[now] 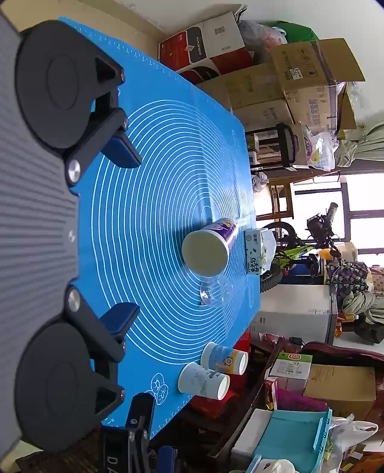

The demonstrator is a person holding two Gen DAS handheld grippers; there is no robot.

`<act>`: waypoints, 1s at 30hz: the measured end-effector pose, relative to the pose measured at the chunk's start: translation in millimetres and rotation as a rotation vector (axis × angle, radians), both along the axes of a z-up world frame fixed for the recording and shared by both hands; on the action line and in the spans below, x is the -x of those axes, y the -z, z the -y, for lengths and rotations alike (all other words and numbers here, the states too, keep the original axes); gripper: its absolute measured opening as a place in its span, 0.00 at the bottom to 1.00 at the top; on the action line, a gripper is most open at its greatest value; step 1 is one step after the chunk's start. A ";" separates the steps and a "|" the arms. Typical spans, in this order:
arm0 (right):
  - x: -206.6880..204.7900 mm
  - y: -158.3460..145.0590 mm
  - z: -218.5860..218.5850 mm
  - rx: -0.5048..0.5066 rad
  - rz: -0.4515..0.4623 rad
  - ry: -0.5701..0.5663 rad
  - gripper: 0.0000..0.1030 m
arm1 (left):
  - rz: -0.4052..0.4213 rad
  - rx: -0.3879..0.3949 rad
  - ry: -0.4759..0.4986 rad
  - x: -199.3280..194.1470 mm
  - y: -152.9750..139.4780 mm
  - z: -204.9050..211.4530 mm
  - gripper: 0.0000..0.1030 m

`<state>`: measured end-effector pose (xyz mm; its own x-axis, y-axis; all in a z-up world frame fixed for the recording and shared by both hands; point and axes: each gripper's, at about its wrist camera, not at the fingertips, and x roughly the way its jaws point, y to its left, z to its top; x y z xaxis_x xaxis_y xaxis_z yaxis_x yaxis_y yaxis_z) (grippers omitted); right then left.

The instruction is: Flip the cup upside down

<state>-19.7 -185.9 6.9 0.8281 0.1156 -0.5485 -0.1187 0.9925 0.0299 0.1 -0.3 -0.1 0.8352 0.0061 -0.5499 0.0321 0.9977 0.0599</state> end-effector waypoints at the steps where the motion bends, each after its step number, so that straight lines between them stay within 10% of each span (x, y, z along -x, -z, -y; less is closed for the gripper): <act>1: 0.0 0.0 0.1 -0.001 0.001 0.000 1.00 | 0.000 0.000 -0.001 0.0 0.0 0.0 0.94; 30: 2.5 1.1 -3.9 0.022 0.011 0.006 1.00 | -0.005 -0.003 0.012 0.1 0.5 -0.1 0.94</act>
